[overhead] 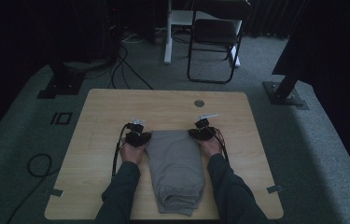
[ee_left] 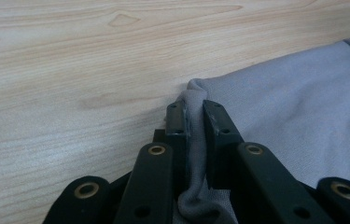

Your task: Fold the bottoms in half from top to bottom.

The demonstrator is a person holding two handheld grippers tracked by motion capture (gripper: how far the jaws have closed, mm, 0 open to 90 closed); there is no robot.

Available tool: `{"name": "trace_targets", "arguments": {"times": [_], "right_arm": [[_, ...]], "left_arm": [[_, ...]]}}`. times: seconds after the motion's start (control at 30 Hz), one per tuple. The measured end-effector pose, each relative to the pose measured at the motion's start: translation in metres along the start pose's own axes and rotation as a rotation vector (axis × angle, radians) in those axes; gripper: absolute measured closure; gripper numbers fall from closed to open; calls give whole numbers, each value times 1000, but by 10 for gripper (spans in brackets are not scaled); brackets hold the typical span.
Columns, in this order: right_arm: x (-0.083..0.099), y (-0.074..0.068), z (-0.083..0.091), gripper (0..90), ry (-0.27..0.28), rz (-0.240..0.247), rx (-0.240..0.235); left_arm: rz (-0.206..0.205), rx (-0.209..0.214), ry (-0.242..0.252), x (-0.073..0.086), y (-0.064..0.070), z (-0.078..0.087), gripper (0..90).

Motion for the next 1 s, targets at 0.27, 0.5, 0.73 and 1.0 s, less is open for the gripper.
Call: {"name": "trace_targets", "arguments": {"times": [0.27,0.5,0.73,1.0], "right_arm": [[-9,3,6,849,32,6,10],[-37,5,31,850,118,11,17],[-47,-2,58,850,176,56,6],[-30,-19,96,849,227,126,-34]], "left_arm": [[10,-12,41,-19,-2,9,833],[-13,-4,134,-49,8,31,834],[-36,27,197,-56,19,57,834],[-106,69,250,-39,42,94,833]]}}
Point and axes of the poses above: each handheld gripper's, and its own axes: z roughly backward along the jaws, x roughly out of its underside, y roughly to its right, the point moved 9 cm from there along -z, roughly forward along the jaws, and after that the axes turned 2 degrees about y, right-handed, at the moved point
